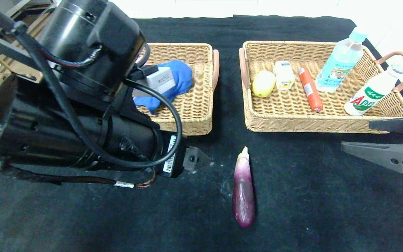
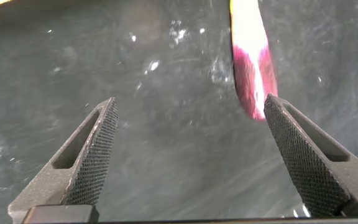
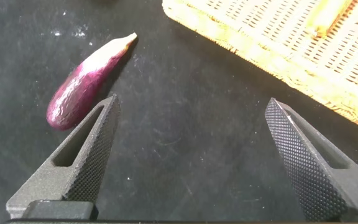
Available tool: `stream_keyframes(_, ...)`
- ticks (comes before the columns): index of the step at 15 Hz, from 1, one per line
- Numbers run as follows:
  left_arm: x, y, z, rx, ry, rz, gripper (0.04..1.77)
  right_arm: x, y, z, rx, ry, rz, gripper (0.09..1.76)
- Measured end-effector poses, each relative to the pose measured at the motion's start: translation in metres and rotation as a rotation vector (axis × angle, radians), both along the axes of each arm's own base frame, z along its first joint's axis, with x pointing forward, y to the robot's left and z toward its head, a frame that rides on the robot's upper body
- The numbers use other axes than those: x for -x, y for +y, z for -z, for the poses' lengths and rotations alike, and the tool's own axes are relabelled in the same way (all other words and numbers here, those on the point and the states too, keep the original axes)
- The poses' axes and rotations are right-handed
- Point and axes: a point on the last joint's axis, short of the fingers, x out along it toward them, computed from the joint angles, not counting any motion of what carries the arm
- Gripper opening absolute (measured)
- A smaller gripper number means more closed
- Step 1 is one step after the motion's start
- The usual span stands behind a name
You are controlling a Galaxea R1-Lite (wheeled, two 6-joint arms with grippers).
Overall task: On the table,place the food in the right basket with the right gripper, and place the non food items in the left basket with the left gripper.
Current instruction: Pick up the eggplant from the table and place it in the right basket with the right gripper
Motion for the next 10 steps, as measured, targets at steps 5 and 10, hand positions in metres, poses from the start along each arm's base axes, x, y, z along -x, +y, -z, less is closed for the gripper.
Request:
stream_keyframes(5, 0.007, 0.04, -0.004, 0.047, -0.079, 0.109, 1.7, -0.002, 0.001, 0.002, 0.001, 0.009, -0.001, 1.71)
stream_keyframes(10, 0.017, 0.074, 0.007, 0.116, -0.252, 0.164, 1.71, -0.007, 0.004, 0.004, -0.013, 0.032, 0.007, 1.71)
